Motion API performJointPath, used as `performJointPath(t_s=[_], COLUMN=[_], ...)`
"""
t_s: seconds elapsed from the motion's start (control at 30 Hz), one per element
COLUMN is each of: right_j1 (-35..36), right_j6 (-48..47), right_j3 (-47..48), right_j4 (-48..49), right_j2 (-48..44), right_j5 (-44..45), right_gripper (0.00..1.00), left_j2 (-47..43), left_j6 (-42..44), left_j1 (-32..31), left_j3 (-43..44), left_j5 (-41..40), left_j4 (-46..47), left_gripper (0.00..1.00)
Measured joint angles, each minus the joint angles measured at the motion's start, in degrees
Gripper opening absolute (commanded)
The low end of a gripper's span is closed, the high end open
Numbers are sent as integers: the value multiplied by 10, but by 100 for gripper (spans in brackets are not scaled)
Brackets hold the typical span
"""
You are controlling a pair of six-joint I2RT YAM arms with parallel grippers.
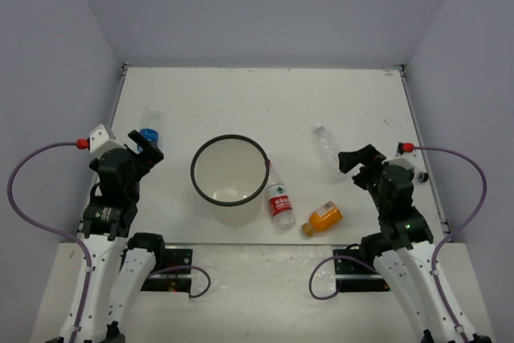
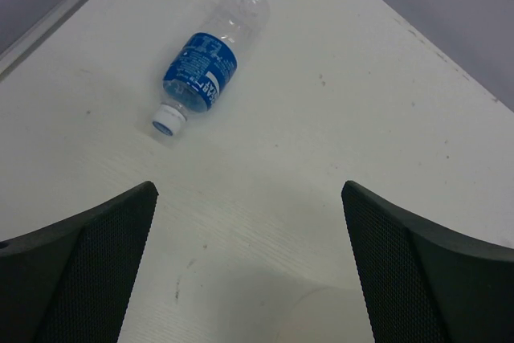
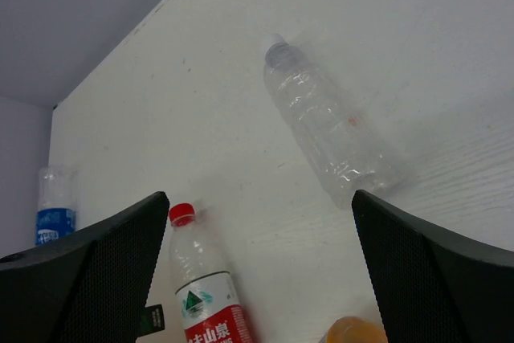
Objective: Put the plastic bottles in the bin
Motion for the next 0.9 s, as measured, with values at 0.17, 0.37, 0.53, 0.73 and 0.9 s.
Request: performJointPath(t_s=[0.17,0.37,0.53,0.73,0.9], right_j1=[0,0,-1,-11,-36], right_j6=[-10,-98,-175,-230,-235], right_j3=[0,42,145,239,282], right_j4=[0,5,10,15,-5], right_j2=[4,78,236,429,521], right_j5=[-3,-32,-14,-14,-17], right_gripper=[99,99,99,99,99], left_j2=[11,29,32,31,39], left_j6=[-9,-13,-16,-17,-17], left_j1=[0,0,0,0,0], left_j3=[-3,-9,-10,-27,-29], left_j5=[2,5,7,7,6], left_j4=[1,4,8,18,23], left_gripper=[100,100,100,100,100])
